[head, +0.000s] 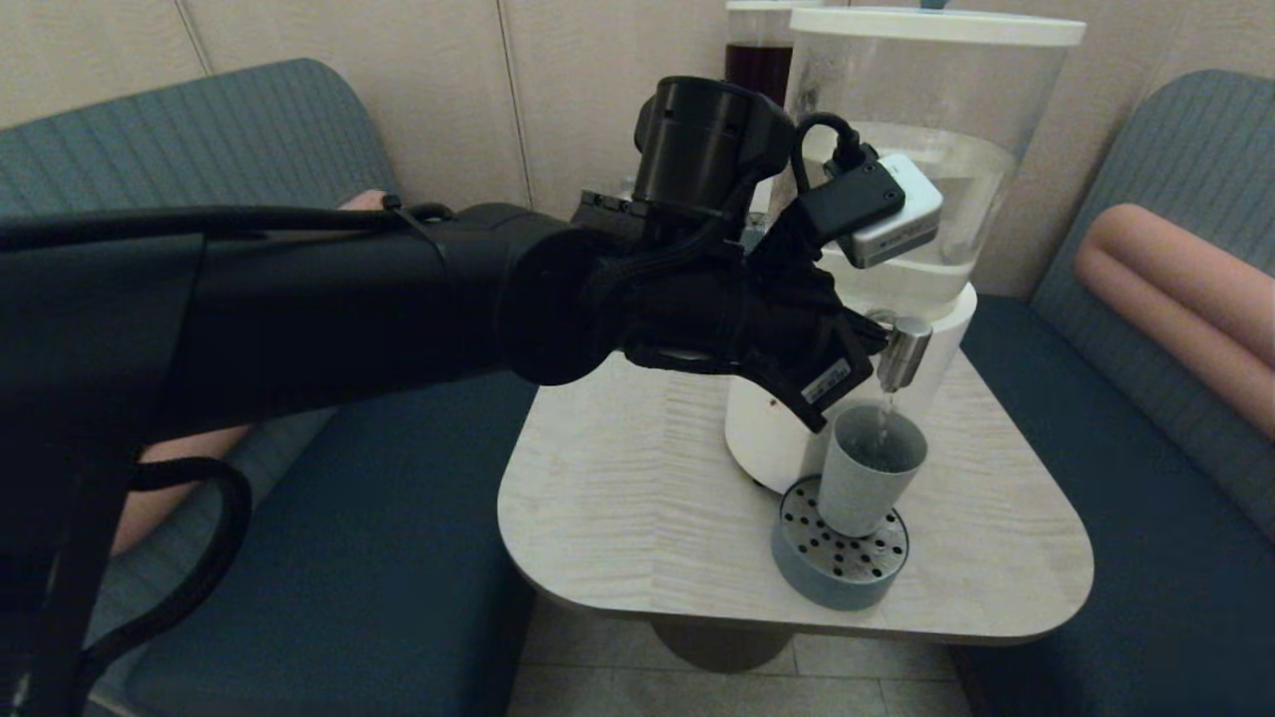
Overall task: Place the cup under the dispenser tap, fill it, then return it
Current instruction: Turn off the faucet
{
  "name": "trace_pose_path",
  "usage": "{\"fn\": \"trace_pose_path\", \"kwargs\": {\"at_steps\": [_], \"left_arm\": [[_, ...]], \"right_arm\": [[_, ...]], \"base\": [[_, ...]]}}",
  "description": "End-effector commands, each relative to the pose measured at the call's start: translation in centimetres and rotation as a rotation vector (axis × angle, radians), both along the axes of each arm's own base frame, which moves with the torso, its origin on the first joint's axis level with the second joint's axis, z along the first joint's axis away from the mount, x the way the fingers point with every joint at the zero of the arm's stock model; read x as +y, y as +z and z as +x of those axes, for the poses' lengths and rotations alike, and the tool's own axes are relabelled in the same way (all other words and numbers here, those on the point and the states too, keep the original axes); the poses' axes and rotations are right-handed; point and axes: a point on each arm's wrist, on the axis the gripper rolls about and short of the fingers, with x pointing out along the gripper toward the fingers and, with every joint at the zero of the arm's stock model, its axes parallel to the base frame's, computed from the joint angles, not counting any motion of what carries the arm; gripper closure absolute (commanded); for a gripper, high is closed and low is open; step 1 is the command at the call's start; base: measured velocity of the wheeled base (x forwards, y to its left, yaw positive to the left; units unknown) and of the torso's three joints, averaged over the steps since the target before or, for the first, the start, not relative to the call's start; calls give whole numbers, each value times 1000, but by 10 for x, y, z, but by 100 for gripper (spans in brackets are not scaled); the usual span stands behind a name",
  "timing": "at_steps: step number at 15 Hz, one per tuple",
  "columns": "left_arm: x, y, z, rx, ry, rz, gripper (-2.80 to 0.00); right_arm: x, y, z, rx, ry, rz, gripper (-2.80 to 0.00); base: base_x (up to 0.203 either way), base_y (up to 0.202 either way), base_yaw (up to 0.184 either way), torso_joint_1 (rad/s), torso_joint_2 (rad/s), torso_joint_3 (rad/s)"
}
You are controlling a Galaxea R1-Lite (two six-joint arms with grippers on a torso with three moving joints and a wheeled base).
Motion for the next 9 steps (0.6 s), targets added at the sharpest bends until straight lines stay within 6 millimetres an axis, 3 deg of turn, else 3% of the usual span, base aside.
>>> {"fn": "trace_pose_path", "kwargs": {"at_steps": [1,9], "left_arm": [[-2,-5,3,1,0,7,0],[-7,-5,8,-41,4,-37,0]], "right_arm": [[0,-4,1,15,-1,0,0],[0,-4,1,15,-1,0,0]], "base": [[0,0,0,0,0,0],[0,0,0,0,0,0]]}}
